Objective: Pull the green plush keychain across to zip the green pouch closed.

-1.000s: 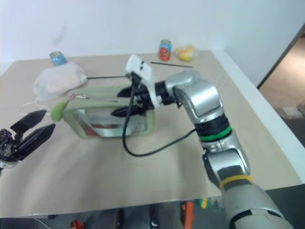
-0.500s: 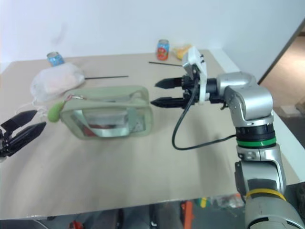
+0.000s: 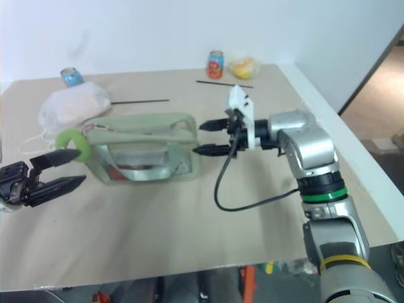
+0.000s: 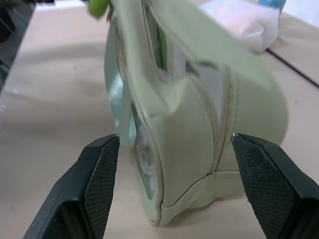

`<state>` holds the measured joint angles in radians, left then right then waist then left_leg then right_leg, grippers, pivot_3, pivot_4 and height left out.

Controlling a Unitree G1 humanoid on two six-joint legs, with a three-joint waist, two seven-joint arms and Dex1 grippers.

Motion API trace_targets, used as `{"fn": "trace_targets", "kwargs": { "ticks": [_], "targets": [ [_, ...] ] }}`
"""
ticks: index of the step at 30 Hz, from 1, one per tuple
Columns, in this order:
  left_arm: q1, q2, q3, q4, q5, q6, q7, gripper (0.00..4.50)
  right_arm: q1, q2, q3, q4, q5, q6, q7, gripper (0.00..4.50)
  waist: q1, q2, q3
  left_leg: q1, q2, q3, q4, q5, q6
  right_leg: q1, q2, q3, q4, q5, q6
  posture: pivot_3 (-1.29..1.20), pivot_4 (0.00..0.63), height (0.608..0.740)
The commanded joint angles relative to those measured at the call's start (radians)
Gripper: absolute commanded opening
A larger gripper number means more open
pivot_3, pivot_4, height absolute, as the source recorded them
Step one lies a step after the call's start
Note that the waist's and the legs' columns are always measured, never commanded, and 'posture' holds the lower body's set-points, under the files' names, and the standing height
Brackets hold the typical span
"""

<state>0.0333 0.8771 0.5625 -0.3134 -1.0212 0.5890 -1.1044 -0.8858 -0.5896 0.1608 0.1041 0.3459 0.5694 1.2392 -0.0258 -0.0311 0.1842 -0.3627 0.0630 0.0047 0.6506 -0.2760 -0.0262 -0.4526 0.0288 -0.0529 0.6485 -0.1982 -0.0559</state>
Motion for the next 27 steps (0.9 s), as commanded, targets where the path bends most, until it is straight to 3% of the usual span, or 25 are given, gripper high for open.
{"fn": "trace_targets", "kwargs": {
  "ticks": [1,2,3,12,18,27],
  "targets": [
    [-0.005,0.004,0.024,-0.032,-0.008,0.000,0.005,4.50,0.006,0.014,0.011,-0.018,-0.012,-0.041,-0.008,3.69,0.001,0.000,0.000,-0.001,0.000,0.000,0.000,0.000,0.000,0.000,0.000,0.000,0.000,0.000,0.000,0.00,0.150,0.740],
    [0.001,0.000,0.032,-0.036,-0.007,-0.001,0.011,4.50,0.011,0.020,0.015,-0.019,-0.012,-0.046,-0.009,3.69,0.001,0.000,0.000,-0.001,0.000,0.000,0.000,0.000,0.000,-0.001,0.000,0.000,0.000,0.000,0.000,0.00,0.150,0.740],
    [0.006,-0.004,0.040,-0.037,-0.006,-0.004,0.016,4.50,0.016,0.025,0.017,-0.020,-0.011,-0.052,-0.007,3.17,0.001,0.000,0.000,-0.001,0.000,0.000,0.000,0.000,0.000,-0.001,0.000,0.000,0.000,0.000,0.000,0.00,0.150,0.740],
    [0.033,-0.040,0.153,0.017,-0.046,0.001,0.065,4.50,0.042,0.025,0.022,-0.043,0.002,-0.072,0.023,0.13,0.003,0.000,0.000,-0.001,0.000,0.001,0.000,0.000,0.000,-0.001,0.000,0.000,0.000,0.000,0.000,0.00,0.150,0.740],
    [0.073,-0.062,0.169,0.091,-0.012,-0.014,0.062,4.50,0.050,0.016,0.047,-0.046,-0.017,-0.066,0.037,0.04,0.003,0.000,0.000,-0.001,0.000,0.000,0.001,0.000,0.000,-0.001,0.000,0.000,0.001,0.000,0.000,0.00,0.150,0.740],
    [0.023,-0.080,0.033,0.099,0.087,-0.033,0.066,4.50,0.060,0.006,0.046,-0.069,-0.011,-0.060,0.046,0.04,0.004,-0.001,-0.001,0.000,0.000,0.000,0.001,0.000,0.000,-0.001,0.000,0.000,0.002,0.000,0.000,0.00,0.150,0.740]
  ]
}}
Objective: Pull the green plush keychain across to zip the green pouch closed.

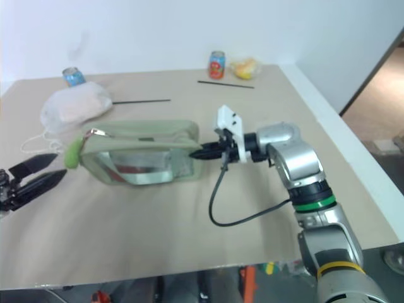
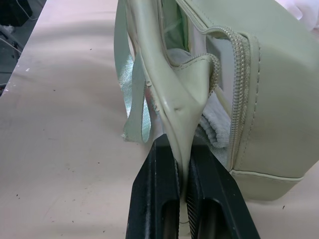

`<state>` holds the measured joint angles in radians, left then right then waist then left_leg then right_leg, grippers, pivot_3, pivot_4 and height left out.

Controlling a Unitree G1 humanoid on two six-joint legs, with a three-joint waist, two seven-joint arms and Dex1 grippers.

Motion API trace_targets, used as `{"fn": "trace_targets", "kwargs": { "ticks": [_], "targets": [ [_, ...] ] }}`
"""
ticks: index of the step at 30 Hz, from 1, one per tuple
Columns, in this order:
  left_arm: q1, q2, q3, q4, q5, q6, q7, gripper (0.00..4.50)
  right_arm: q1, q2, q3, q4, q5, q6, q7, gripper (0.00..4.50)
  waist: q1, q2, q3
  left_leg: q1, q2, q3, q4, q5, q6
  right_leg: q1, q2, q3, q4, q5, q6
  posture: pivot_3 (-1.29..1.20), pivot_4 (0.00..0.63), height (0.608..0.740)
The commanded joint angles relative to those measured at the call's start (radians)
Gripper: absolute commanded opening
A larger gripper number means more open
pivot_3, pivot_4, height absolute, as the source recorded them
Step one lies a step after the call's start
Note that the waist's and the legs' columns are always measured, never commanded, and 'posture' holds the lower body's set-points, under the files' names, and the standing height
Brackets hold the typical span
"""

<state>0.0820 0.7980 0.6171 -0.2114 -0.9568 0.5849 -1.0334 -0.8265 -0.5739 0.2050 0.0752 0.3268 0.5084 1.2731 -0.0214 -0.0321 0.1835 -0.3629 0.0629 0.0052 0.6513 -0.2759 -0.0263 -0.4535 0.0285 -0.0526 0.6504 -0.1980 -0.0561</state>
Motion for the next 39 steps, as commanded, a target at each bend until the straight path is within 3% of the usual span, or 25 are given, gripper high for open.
{"fn": "trace_targets", "kwargs": {
  "ticks": [1,10,24,31,34,37,38,39],
  "targets": [
    [-0.043,-0.003,-0.037,0.002,0.030,-0.029,-0.003,4.50,0.002,-0.012,0.002,-0.043,0.008,0.002,0.012,0.04,0.000,0.000,0.000,0.000,0.000,0.000,0.000,0.000,0.000,0.000,0.000,0.000,0.000,0.000,0.000,0.00,0.150,0.740],
    [-0.137,-0.004,-0.098,0.000,0.048,-0.034,-0.008,4.50,0.016,-0.025,-0.002,-0.068,0.008,0.016,0.002,0.04,0.000,0.000,0.000,0.000,0.000,0.000,0.000,0.000,0.000,0.000,0.000,0.001,0.001,0.000,0.000,0.00,0.150,0.740],
    [-0.077,0.014,0.009,0.026,0.049,-0.040,-0.026,4.50,0.007,-0.028,0.002,-0.057,0.006,0.010,0.009,0.04,0.001,0.000,0.000,0.001,0.000,0.001,0.001,0.000,0.000,0.000,0.000,0.001,0.001,0.000,0.000,0.00,0.150,0.740],
    [-0.113,-0.003,-0.056,-0.013,0.038,-0.019,-0.015,4.50,0.003,-0.025,0.006,-0.049,-0.001,0.003,0.011,0.04,0.001,0.000,0.000,0.001,0.000,0.001,0.001,0.000,0.000,0.001,0.000,0.001,0.001,0.000,0.000,0.00,0.150,0.740],
    [-0.121,-0.004,-0.060,-0.013,0.025,-0.014,-0.022,3.71,0.004,-0.027,0.006,-0.050,-0.003,0.002,0.010,0.00,0.001,0.000,0.000,0.001,0.000,0.001,0.001,0.000,0.000,0.001,0.000,0.001,0.001,0.000,0.000,0.00,0.150,0.740],
    [-0.126,0.004,-0.044,-0.006,0.005,-0.005,-0.026,2.56,0.007,-0.031,0.005,-0.050,-0.005,0.001,0.010,0.00,0.001,0.000,0.000,0.001,0.000,0.001,0.001,0.000,0.000,0.001,0.000,0.001,0.002,0.000,0.000,0.00,0.150,0.740],
    [-0.126,0.008,-0.037,-0.007,-0.001,-0.004,-0.030,2.40,0.008,-0.032,0.005,-0.050,-0.005,0.001,0.010,0.00,0.001,0.000,0.000,0.001,0.000,0.001,0.001,0.000,0.000,0.001,0.000,0.001,0.002,0.000,0.000,0.00,0.150,0.740],
    [-0.125,0.012,-0.031,-0.008,-0.005,-0.004,-0.033,1.90,0.008,-0.033,0.005,-0.051,-0.005,0.001,0.011,0.00,0.001,0.000,0.000,0.001,0.000,0.001,0.001,0.000,0.000,0.001,0.000,0.001,0.002,0.000,0.000,0.00,0.150,0.740]
  ]
}}
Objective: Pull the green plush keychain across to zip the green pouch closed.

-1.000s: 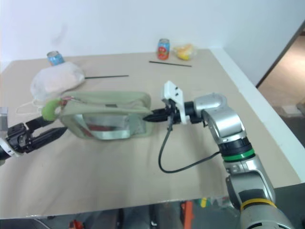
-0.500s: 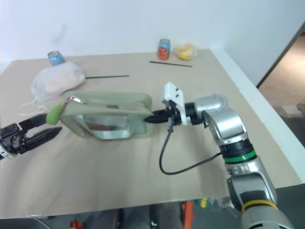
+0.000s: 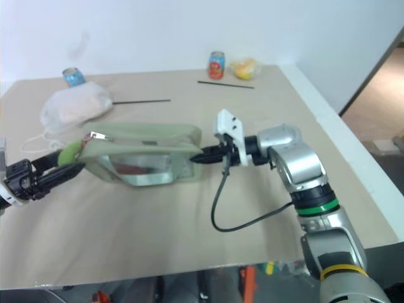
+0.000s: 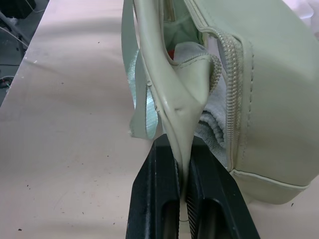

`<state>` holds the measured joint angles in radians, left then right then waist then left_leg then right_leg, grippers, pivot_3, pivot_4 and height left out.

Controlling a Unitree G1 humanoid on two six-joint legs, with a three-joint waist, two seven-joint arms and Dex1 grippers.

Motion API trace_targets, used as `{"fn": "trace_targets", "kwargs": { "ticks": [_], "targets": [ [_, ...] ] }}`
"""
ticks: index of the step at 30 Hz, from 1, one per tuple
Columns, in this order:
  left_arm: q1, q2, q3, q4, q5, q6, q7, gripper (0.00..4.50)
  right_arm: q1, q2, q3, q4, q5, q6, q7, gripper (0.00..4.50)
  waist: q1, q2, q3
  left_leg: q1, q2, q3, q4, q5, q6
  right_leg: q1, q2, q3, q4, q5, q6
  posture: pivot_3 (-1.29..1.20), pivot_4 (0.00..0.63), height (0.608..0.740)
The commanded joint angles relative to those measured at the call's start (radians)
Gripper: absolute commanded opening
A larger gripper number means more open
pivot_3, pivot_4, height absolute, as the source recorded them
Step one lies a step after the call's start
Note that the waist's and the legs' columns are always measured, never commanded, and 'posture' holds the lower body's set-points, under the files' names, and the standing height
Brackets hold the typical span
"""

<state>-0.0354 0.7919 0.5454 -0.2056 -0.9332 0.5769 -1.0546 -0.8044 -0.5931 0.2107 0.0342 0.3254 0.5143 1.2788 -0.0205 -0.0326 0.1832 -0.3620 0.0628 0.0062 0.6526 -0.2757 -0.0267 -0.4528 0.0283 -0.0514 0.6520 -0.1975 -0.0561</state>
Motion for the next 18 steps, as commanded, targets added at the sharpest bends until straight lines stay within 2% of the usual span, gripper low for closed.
{"fn": "trace_targets", "kwargs": {
  "ticks": [1,4,6,14,18],
  "targets": [
    [-0.007,0.022,0.047,-0.013,-0.031,0.003,-0.014,1.57,-0.014,-0.015,-0.001,-0.010,-0.004,-0.005,0.006,0.00,0.000,0.000,0.000,0.000,0.000,0.000,0.000,0.000,0.000,0.000,0.000,0.000,0.000,0.000,0.000,0.00,0.150,0.740],
    [-0.004,0.030,0.060,-0.009,-0.032,-0.003,-0.019,0.53,-0.014,-0.014,-0.001,-0.008,-0.006,-0.006,0.009,0.00,0.000,0.000,0.000,0.000,0.000,0.000,0.000,0.000,0.000,0.000,0.000,0.000,0.000,0.000,0.000,0.00,0.150,0.740],
    [-0.002,0.031,0.070,-0.006,-0.031,-0.008,-0.024,0.03,-0.015,-0.013,-0.001,-0.005,-0.008,-0.008,0.011,0.00,0.000,0.000,0.000,0.000,0.000,0.000,0.000,0.000,0.000,0.000,0.000,0.000,0.000,0.000,0.000,0.00,0.150,0.740],
    [-0.016,0.026,0.101,0.014,-0.036,-0.021,-0.036,0.03,-0.024,-0.008,0.005,0.013,-0.014,-0.022,0.017,0.00,0.000,0.000,0.000,0.000,0.000,0.000,0.000,0.000,0.000,0.000,0.000,0.000,0.000,0.000,0.000,0.00,0.150,0.740],
    [-0.115,0.009,0.102,0.020,-0.098,-0.013,0.022,0.03,-0.028,-0.004,0.010,0.019,-0.017,-0.028,0.015,0.00,0.001,-0.001,0.000,0.000,0.000,-0.001,0.001,0.000,0.000,0.000,0.000,0.000,0.001,0.000,0.000,0.00,0.150,0.740]
  ]
}}
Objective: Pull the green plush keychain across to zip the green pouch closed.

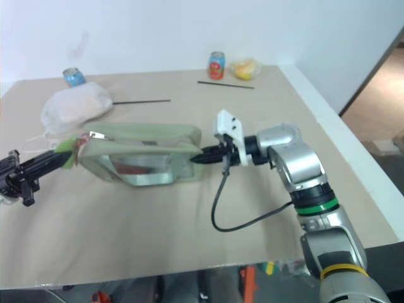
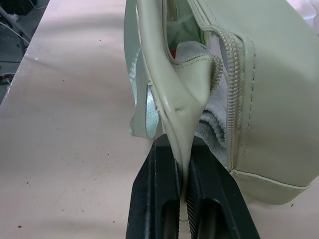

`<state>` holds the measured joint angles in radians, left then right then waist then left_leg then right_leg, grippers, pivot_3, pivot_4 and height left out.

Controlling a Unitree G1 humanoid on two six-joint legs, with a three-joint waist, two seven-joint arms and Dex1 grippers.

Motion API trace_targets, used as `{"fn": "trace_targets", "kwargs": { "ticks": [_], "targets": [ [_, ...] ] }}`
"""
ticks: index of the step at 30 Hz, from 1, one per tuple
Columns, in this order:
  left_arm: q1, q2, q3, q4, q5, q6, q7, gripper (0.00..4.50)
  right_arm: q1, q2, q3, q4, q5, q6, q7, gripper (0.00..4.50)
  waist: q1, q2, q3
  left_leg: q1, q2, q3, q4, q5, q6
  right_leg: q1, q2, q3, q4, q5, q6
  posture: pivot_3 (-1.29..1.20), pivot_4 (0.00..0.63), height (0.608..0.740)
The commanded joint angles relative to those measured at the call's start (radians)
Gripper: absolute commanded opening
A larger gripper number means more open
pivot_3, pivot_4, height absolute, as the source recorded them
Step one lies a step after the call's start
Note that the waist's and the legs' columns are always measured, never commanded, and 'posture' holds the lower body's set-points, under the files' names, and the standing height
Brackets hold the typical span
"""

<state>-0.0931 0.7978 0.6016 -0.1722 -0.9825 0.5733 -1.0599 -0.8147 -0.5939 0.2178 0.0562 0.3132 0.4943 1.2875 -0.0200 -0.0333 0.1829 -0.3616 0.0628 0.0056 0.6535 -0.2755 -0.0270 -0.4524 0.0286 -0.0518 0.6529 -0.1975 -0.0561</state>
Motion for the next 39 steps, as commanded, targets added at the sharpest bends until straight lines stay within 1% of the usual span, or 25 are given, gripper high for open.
{"fn": "trace_targets", "kwargs": {
  "ticks": [1,2,6,12,16,17,20,21,24,27,31,33,35,39],
  "targets": [
    [-0.072,0.002,0.036,-0.014,-0.049,-0.008,0.034,0.03,-0.019,-0.003,0.004,-0.001,-0.005,-0.009,0.007,0.00,0.000,0.000,0.000,0.000,0.000,0.000,0.000,0.000,0.000,0.000,0.000,0.000,0.000,0.000,0.000,0.00,0.150,0.740],
    [-0.086,0.000,0.026,-0.015,-0.047,-0.007,0.041,0.03,-0.021,-0.002,0.004,0.001,-0.006,-0.011,0.007,0.00,0.000,0.000,0.000,0.001,0.000,0.000,0.000,0.000,0.000,0.001,0.000,0.000,0.000,0.000,0.000,0.00,0.150,0.740],
    [-0.208,-0.019,-0.119,-0.037,0.014,-0.008,0.095,0.03,-0.024,0.002,0.008,0.005,-0.009,-0.014,0.002,0.00,0.000,0.000,0.000,0.001,0.000,0.000,0.000,0.001,-0.001,0.001,0.000,0.001,0.001,0.000,0.000,0.00,0.150,0.740],
    [-0.302,-0.028,-0.316,-0.087,0.115,0.014,0.129,0.03,-0.015,0.001,0.008,-0.008,-0.007,-0.008,-0.009,0.00,-0.001,0.000,0.000,0.000,-0.001,0.003,0.000,0.002,-0.003,0.003,0.000,0.004,0.002,0.001,0.001,0.00,0.150,0.740],
    [-0.329,-0.033,-0.347,-0.073,0.129,0.021,0.127,0.03,-0.004,-0.001,0.004,-0.022,-0.003,0.000,-0.019,0.00,-0.001,0.000,0.000,0.000,-0.001,0.006,0.000,0.002,-0.003,0.003,0.001,0.008,0.004,0.001,0.001,0.00,0.150,0.740],
    [-0.329,-0.028,-0.348,-0.067,0.130,0.026,0.122,0.35,-0.002,-0.001,0.002,-0.025,-0.001,0.003,-0.023,0.00,-0.001,0.000,0.000,0.000,-0.001,0.006,0.000,0.002,-0.004,0.003,0.000,0.008,0.004,0.001,0.001,0.00,0.150,0.740],
    [-0.323,-0.013,-0.317,-0.044,0.119,0.038,0.111,1.35,0.006,-0.002,0.001,-0.035,0.003,0.008,-0.030,0.00,-0.001,-0.001,0.000,0.001,-0.001,0.008,0.000,0.002,-0.004,0.003,0.000,0.009,0.004,0.001,0.001,0.00,0.150,0.740],
    [-0.325,-0.011,-0.303,-0.037,0.117,0.038,0.116,1.75,0.008,-0.002,0.000,-0.037,0.005,0.009,-0.031,0.00,-0.001,-0.001,0.000,0.001,-0.001,0.008,0.000,0.002,-0.004,0.003,0.001,0.009,0.005,0.001,0.001,0.00,0.150,0.740],
    [-0.315,0.007,-0.239,-0.046,0.104,0.022,0.108,2.67,0.013,0.000,-0.002,-0.043,0.008,0.013,-0.036,0.00,-0.002,-0.001,0.000,0.002,-0.001,0.009,0.000,0.002,-0.004,0.003,0.000,0.010,0.006,0.001,0.001,0.00,0.150,0.740],
    [-0.295,0.029,-0.149,-0.062,0.020,0.066,0.092,2.67,0.015,0.002,-0.002,-0.045,0.011,0.014,-0.039,0.00,-0.002,-0.001,0.000,0.002,-0.001,0.009,0.000,0.002,-0.004,0.002,0.001,0.011,0.006,0.001,0.001,0.00,0.150,0.740],
    [-0.191,0.078,-0.047,-0.094,-0.043,0.104,0.033,2.67,0.012,0.007,-0.001,-0.041,0.015,0.011,-0.038,0.00,-0.002,-0.001,0.000,0.003,-0.001,0.010,-0.001,0.002,-0.004,0.002,0.001,0.011,0.007,0.001,0.001,0.00,0.150,0.740],
    [-0.116,0.097,-0.007,-0.113,-0.043,0.111,-0.002,2.67,0.009,0.010,0.000,-0.037,0.015,0.008,-0.037,0.00,-0.004,-0.002,0.000,0.004,-0.001,0.010,0.000,0.003,-0.005,0.002,0.001,0.011,0.007,0.001,0.001,0.00,0.150,0.740],
    [-0.048,0.107,0.019,-0.113,-0.012,0.095,-0.020,2.67,0.008,0.011,0.000,-0.037,0.017,0.008,-0.036,0.00,-0.004,-0.001,0.000,0.004,-0.001,0.012,0.000,0.003,-0.005,0.001,0.000,0.013,0.008,0.001,0.001,0.00,0.150,0.740],
    [0.041,0.104,0.049,-0.048,0.058,0.057,-0.023,2.67,0.006,0.015,0.001,-0.035,0.018,0.007,-0.034,0.00,-0.002,-0.002,0.000,0.009,-0.001,0.011,0.000,0.003,-0.005,0.000,0.001,0.012,0.008,0.001,0.001,0.00,0.150,0.740]
  ]
}}
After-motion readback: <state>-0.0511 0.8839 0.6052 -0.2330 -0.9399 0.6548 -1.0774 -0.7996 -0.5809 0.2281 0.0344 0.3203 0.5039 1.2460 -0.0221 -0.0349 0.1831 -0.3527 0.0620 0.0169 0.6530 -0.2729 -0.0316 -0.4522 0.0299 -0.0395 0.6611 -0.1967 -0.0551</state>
